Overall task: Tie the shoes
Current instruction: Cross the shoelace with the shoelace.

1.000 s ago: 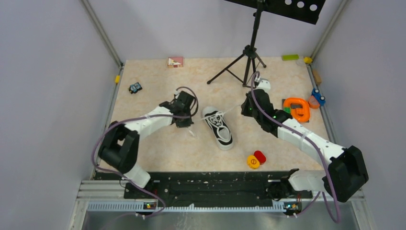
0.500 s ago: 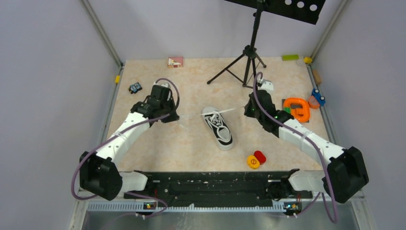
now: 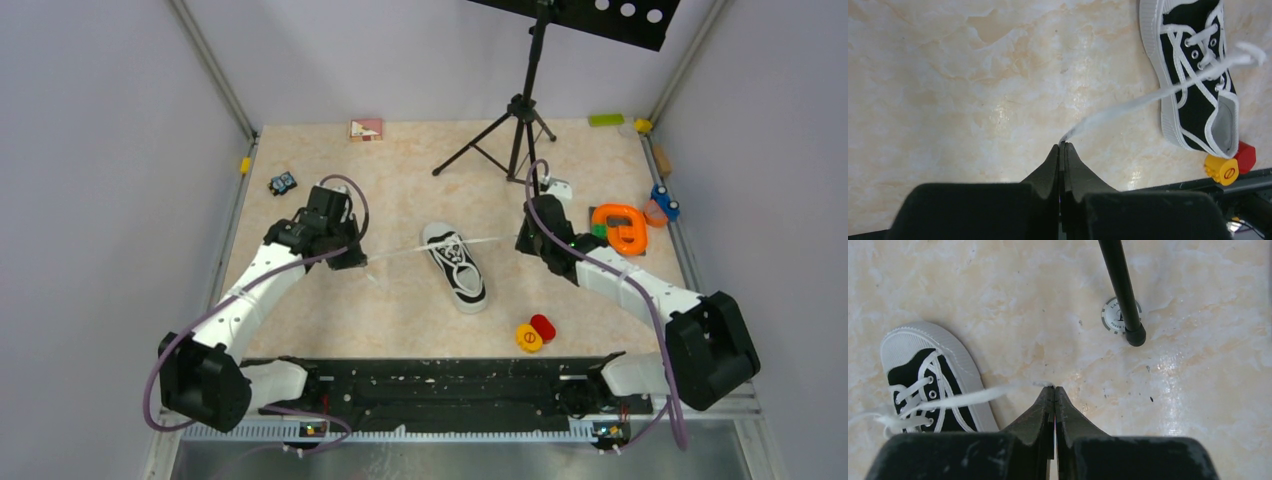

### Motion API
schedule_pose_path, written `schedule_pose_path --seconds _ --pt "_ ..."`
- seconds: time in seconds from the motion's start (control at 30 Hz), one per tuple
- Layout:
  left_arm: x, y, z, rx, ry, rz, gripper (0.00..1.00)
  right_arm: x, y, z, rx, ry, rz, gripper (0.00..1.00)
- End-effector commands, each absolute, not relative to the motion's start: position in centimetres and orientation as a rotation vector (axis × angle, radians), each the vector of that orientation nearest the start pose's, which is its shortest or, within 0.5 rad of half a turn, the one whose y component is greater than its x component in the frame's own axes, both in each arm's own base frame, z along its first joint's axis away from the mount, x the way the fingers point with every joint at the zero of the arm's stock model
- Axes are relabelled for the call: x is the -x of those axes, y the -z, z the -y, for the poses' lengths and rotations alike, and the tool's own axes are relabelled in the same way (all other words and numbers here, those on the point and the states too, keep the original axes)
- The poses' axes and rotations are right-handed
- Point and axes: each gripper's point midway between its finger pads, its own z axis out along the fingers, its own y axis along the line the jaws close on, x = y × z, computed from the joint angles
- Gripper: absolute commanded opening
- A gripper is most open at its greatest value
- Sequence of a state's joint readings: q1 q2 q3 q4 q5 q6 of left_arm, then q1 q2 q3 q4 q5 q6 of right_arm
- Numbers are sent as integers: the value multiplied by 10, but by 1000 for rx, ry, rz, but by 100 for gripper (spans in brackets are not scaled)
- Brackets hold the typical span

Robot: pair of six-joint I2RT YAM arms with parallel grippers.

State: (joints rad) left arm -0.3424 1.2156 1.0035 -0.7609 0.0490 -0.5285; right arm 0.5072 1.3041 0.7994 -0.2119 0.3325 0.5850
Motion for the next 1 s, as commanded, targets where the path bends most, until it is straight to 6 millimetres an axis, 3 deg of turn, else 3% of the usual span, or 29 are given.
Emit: schedule_pose_path --seconds 0.0,0.13,0.27,0.4,0.63,0.8,0.97 --pt "-254 -157 138 134 519 -2569 0 -340 -132 -152 -247 -278 -2179 0" --pt "-242 -181 163 -18 719 -2530 0 -350 -164 -170 -195 -376 -2118 0" --pt "-227 -200 178 -129 830 -2478 0 -365 -189 -202 -115 -449 -2076 0" --pt "-209 -222 192 -194 941 -2437 0 -381 -204 -252 -4 -519 -2052 0" --pt "-182 -278 215 -317 1171 -2278 0 -395 -217 -366 212 -763 -2040 0" --pt "-175 -285 228 -340 1251 -2250 0 -368 -211 -428 367 -940 -2051 0" --pt "-179 -277 242 -359 1262 -2266 0 -341 -196 -447 443 -1004 -2098 0"
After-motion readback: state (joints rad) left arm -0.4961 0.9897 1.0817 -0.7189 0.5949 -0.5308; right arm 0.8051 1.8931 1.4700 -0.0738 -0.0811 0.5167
